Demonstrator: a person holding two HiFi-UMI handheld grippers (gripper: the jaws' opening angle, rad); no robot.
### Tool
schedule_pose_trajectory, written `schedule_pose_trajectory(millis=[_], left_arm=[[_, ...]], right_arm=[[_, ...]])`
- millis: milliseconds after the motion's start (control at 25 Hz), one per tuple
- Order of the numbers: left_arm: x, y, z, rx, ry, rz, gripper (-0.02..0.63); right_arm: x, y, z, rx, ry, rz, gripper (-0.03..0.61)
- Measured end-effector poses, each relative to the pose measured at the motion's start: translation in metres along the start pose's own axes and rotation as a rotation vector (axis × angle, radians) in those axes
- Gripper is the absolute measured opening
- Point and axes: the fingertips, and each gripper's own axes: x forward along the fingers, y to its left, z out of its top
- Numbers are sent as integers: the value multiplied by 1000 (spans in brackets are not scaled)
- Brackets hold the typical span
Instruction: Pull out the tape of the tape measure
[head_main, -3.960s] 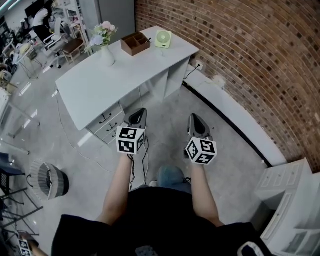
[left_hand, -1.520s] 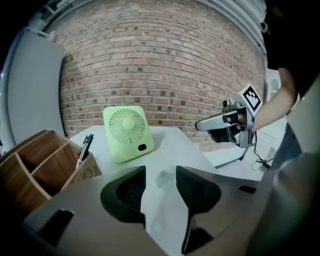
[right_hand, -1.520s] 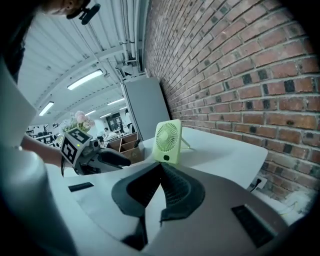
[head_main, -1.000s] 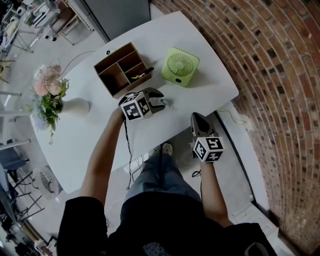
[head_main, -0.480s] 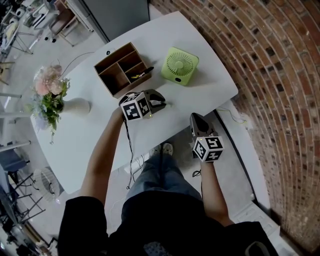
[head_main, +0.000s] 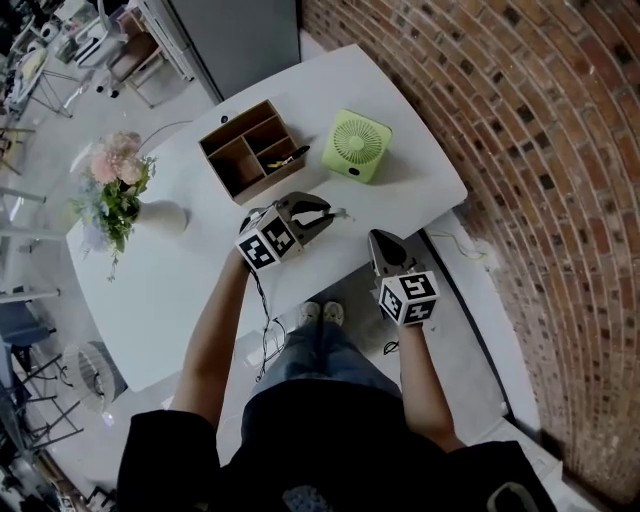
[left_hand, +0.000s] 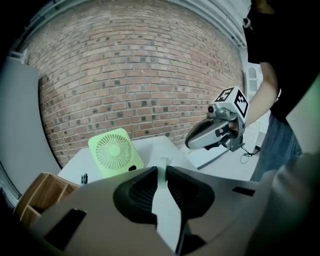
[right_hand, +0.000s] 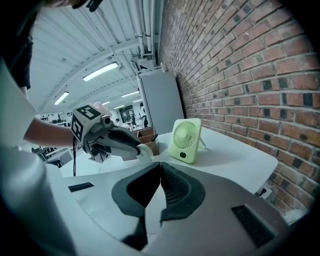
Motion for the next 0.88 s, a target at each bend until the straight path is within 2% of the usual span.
schedule_pose_trajectory(millis=[160, 240, 360, 480, 560, 600, 760, 880], left_arm=[[-13, -8, 24, -37, -83, 62, 74], [-19, -15, 34, -45, -119, 71, 74], [-25, -29, 46, -38, -151, 69, 74], [-30, -38, 53, -26, -167, 66, 74], [-34, -42, 55, -15, -165, 65, 74], [-36, -44, 55, -9, -162, 64, 74], [-43, -47, 47, 15, -136, 65, 74], [-53, -43, 38, 16, -119, 78, 74]], right_arm=[[2, 19, 13, -42, -10, 64, 33], [3, 28, 17, -70, -5, 90, 74], [0, 37, 22, -115, -5, 99, 74], [-4, 38, 27, -140, -24, 87, 69], [-7, 40, 28, -173, -33, 84, 39], [-9, 42, 28, -199, -34, 81, 5], [-12, 44, 25, -313, -14, 38, 5], [-16, 32, 22, -351, -7, -30, 5]])
